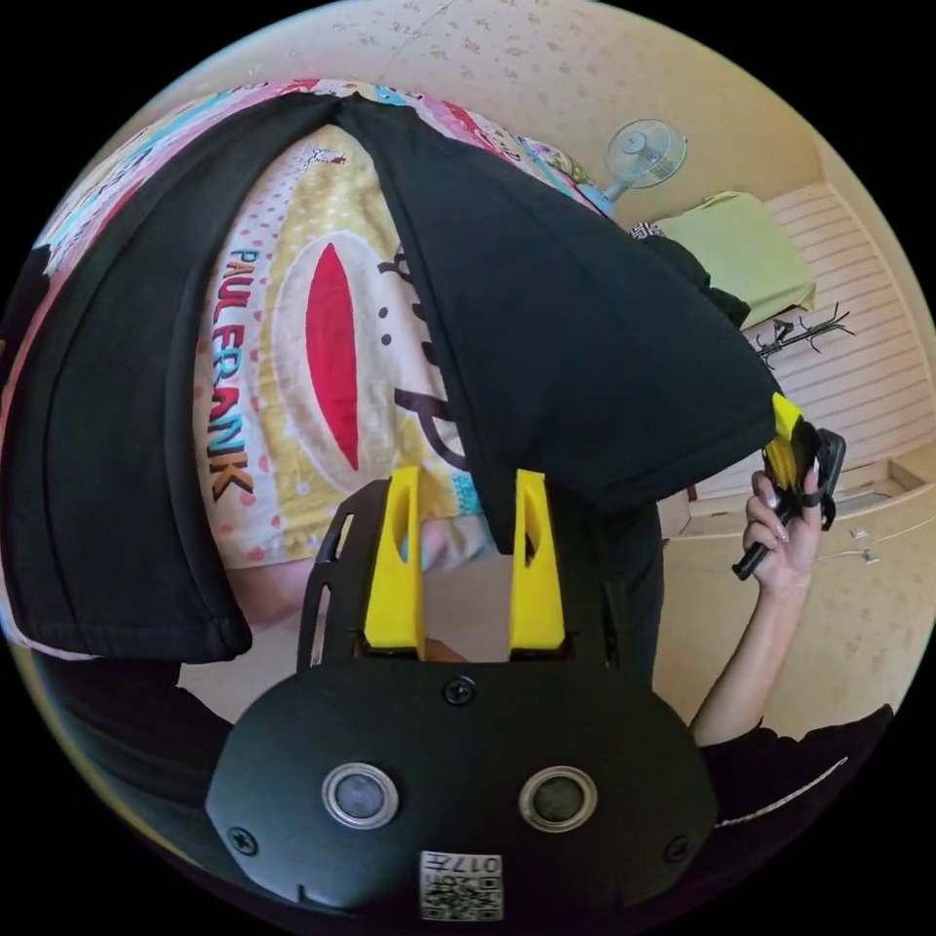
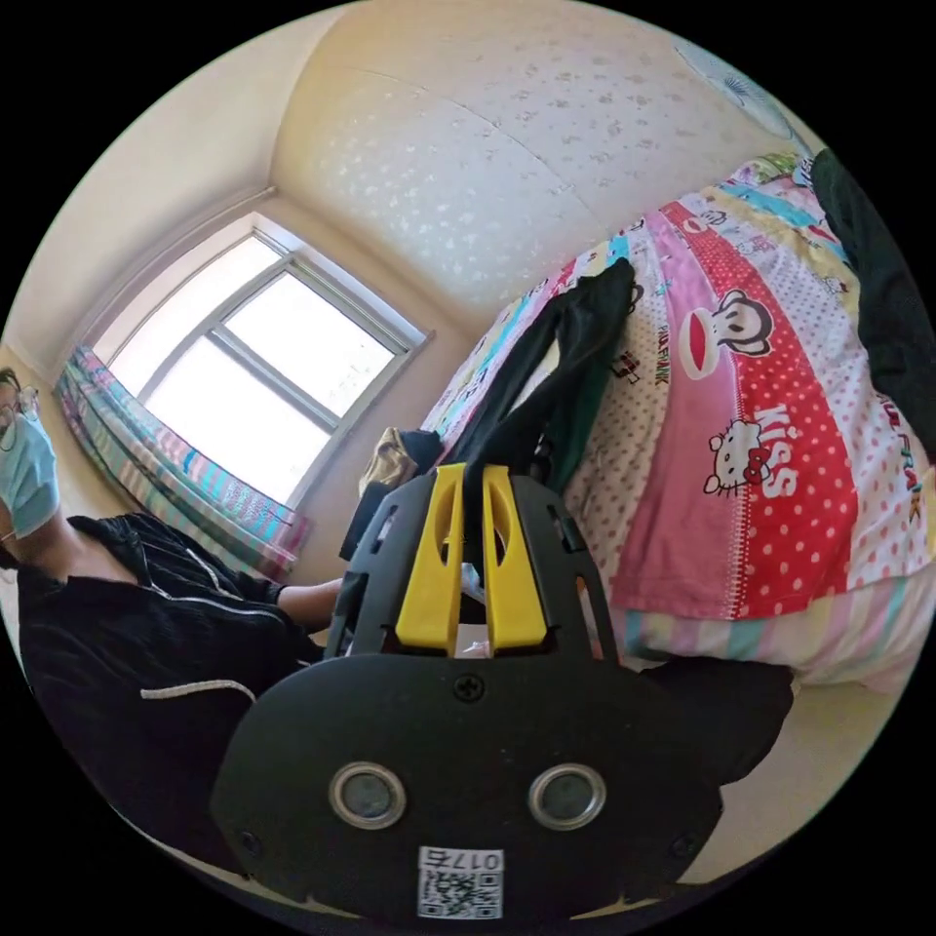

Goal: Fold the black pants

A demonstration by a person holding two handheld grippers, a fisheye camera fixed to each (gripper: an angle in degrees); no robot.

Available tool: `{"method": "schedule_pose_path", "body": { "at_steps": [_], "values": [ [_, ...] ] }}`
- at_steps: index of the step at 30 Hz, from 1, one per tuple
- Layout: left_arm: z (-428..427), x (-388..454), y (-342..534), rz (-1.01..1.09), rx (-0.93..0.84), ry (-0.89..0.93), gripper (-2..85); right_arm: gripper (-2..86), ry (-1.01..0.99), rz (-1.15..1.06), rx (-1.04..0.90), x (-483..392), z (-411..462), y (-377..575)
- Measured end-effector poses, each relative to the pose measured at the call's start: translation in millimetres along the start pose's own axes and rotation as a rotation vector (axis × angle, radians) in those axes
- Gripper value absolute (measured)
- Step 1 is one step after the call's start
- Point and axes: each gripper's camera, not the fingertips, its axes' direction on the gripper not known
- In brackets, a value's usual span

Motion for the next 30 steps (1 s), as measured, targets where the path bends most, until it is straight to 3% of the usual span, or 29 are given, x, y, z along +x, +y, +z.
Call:
{"method": "schedule_pose_path", "body": {
  "at_steps": [3, 6, 10, 15, 20, 25, 28, 30],
  "values": [
    [4.0, 21.7, -6.3, 0.070, -0.031, -0.141, 10.2, 3.4, 0.046, 0.172, -0.067, 35.2, 13.6, 11.4],
    [-5.7, 39.0, -8.8, 0.161, -0.044, -0.164, 3.6, 3.4, 0.044, 0.282, -0.061, 59.6, 15.3, 29.2],
    [-65.6, 36.0, -17.5, 0.125, -0.006, -0.009, 2.1, 3.4, -0.041, 0.229, -0.018, 44.3, -4.1, 29.0],
    [-146.8, 49.2, -3.4, 0.207, 0.105, 0.018, 1.5, 3.5, 0.073, 0.131, -0.038, 16.6, -14.1, 32.3],
    [-71.7, 25.4, 18.2, 0.123, -0.063, -0.120, 2.1, 3.4, 0.038, 0.349, -0.275, 93.4, 45.4, 69.5],
    [-70.7, 8.3, 39.8, 0.018, -0.005, -0.037, 3.6, 3.5, 0.008, 0.358, -0.221, 101.5, 37.7, 92.8],
    [-81.4, 17.1, 51.2, 0.041, -0.063, -0.031, 4.2, 3.4, -0.002, 0.355, -0.196, 99.6, 32.0, 98.2],
    [-101.6, 30.6, 64.0, 0.102, -0.012, 0.012, 5.9, 3.4, -0.039, 0.344, -0.171, 95.6, 29.8, 101.5]
  ]
}}
